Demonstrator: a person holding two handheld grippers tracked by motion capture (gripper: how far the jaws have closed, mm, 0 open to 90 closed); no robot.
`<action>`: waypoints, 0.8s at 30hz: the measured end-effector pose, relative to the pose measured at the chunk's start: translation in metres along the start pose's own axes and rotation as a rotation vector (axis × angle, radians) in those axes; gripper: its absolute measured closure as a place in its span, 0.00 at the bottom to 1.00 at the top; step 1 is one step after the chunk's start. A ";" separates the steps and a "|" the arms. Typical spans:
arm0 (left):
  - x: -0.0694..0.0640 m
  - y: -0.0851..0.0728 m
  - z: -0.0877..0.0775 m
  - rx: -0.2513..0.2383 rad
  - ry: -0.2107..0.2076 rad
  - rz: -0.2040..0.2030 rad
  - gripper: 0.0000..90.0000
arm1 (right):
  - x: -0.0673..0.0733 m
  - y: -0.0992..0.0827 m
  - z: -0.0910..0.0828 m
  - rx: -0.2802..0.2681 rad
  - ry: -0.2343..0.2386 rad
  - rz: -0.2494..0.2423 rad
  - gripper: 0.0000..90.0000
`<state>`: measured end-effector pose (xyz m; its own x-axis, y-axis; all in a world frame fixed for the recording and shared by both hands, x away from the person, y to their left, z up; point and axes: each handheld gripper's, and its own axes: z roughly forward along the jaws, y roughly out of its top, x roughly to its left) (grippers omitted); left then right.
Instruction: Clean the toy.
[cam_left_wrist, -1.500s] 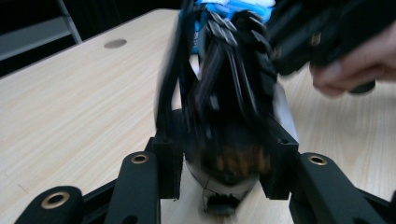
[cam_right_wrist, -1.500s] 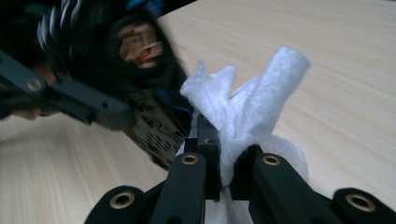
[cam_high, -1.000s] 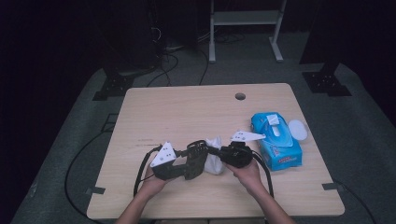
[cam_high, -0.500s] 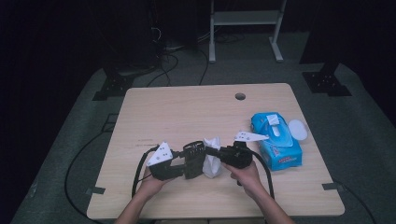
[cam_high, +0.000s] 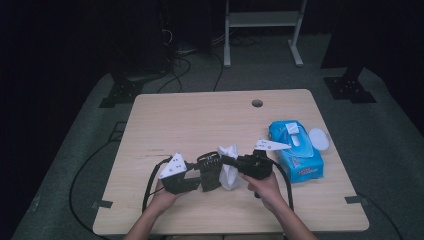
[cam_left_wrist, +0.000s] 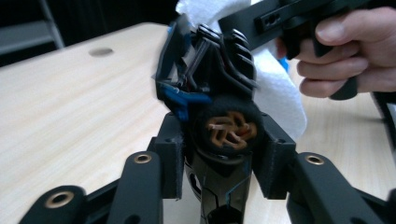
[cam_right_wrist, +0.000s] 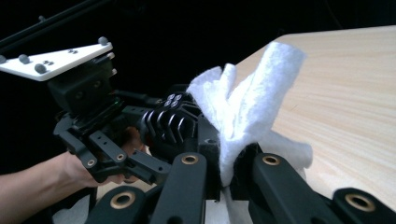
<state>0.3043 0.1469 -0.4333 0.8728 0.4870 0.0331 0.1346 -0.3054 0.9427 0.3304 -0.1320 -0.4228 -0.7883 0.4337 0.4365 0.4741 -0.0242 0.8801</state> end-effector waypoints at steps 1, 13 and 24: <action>-0.001 0.001 0.000 0.003 0.008 0.013 0.66 | 0.000 0.001 0.000 -0.002 0.004 -0.001 0.95; -0.009 0.004 0.003 -0.009 0.029 0.059 0.67 | 0.024 0.019 -0.002 -0.022 0.009 -0.116 0.95; -0.011 0.004 0.003 -0.006 0.027 0.077 0.67 | 0.022 0.021 0.001 0.026 -0.063 -0.163 0.95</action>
<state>0.2971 0.1380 -0.4303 0.8672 0.4844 0.1150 0.0643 -0.3380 0.9390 0.3238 -0.1219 -0.3946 -0.8297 0.4858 0.2749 0.3524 0.0740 0.9329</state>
